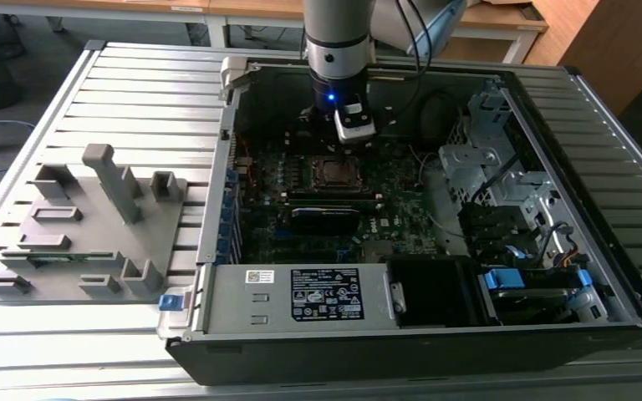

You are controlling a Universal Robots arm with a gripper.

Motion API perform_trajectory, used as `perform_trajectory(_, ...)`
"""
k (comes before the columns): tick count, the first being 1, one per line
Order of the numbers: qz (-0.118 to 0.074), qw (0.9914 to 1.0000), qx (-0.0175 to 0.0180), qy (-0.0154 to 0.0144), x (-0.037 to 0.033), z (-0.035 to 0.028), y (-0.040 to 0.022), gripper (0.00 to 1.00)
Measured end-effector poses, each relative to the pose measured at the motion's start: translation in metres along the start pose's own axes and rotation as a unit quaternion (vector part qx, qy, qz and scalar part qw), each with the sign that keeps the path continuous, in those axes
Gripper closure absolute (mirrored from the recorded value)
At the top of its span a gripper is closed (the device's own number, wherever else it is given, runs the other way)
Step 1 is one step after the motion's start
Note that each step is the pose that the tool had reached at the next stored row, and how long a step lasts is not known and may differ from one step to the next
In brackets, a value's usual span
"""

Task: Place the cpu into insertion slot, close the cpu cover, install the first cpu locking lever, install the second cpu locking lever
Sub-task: 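Install the first cpu locking lever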

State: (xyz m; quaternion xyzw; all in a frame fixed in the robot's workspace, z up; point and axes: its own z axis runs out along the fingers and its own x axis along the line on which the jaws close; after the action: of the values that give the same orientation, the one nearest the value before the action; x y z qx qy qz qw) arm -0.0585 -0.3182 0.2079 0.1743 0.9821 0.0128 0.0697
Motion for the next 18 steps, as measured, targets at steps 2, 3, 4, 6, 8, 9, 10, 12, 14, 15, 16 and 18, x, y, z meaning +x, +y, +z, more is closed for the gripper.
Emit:
perform_trajectory(2, -0.008, 0.99997, 0.0003, 0.0000, 0.0000, 0.0000, -0.0001, 0.89)
perform_trajectory(3, -0.008, 0.99997, 0.0003, -0.0001, 0.0001, 0.0000, -0.0001, 0.89)
perform_trajectory(4, -0.008, 0.99997, 0.0003, -0.0001, 0.0001, 0.0000, -0.0001, 0.89)
perform_trajectory(6, -0.008, 0.99997, 0.0004, 0.0004, 0.0001, 0.0001, 0.0000, 0.89)
perform_trajectory(8, -0.008, 0.99995, 0.0006, 0.0064, 0.0001, 0.0006, -0.0001, 0.89)
perform_trajectory(9, -0.008, 0.99994, 0.0011, 0.0074, 0.0001, 0.0005, -0.0001, 0.89)
perform_trajectory(10, -0.008, 0.99994, 0.0012, 0.0076, 0.0002, 0.0005, -0.0001, 0.89)
perform_trajectory(12, -0.008, 0.99994, 0.0012, 0.0079, 0.0001, 0.0006, -0.0001, 0.89)
perform_trajectory(14, -0.008, 0.99994, 0.0013, 0.0081, 0.0001, 0.0000, -0.0001, 0.89)
perform_trajectory(15, -0.008, 0.99994, 0.0012, 0.0080, -0.0001, -0.0012, 0.0001, 0.89)
perform_trajectory(16, -0.008, 0.99994, 0.0012, 0.0080, -0.0003, -0.0027, 0.0001, 0.89)
perform_trajectory(18, -0.008, 0.99994, 0.0012, 0.0080, -0.0006, -0.0045, 0.0002, 0.89)
